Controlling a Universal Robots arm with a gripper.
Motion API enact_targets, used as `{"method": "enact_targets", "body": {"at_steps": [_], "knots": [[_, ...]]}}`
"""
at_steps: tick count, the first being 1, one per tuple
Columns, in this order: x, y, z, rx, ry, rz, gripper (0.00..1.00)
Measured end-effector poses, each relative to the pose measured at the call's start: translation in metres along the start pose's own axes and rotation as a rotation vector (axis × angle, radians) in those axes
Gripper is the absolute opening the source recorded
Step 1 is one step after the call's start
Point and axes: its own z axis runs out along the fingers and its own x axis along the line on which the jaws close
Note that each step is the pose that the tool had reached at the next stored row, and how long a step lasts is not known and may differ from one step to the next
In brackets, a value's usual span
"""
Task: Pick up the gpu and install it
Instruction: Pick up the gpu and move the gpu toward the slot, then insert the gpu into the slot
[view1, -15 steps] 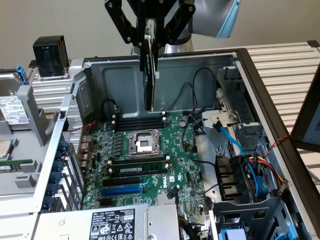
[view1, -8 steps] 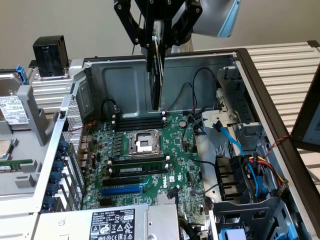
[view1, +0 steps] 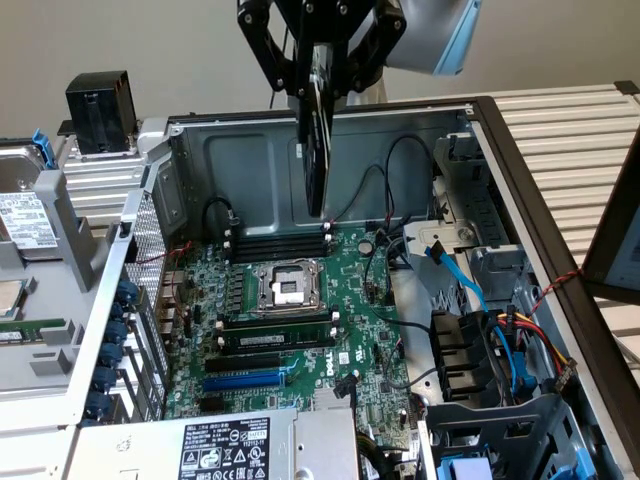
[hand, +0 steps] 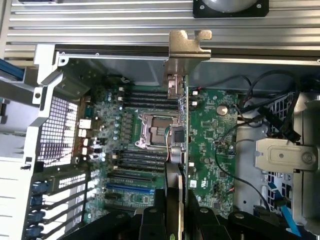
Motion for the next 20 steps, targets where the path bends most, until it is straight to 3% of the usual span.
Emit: {"method": "enact_targets", "body": {"at_steps": [3,9,20], "knots": [[-0.0011,0.0056,0.0026,0.0005,0.0003,-0.002,0.27],[-0.0035,0.0058,0.0035,0.002,0.0023,-0.017,0.27],[-0.0037,0.0057,0.004,0.0203,0.028,-0.21,0.27]]}}
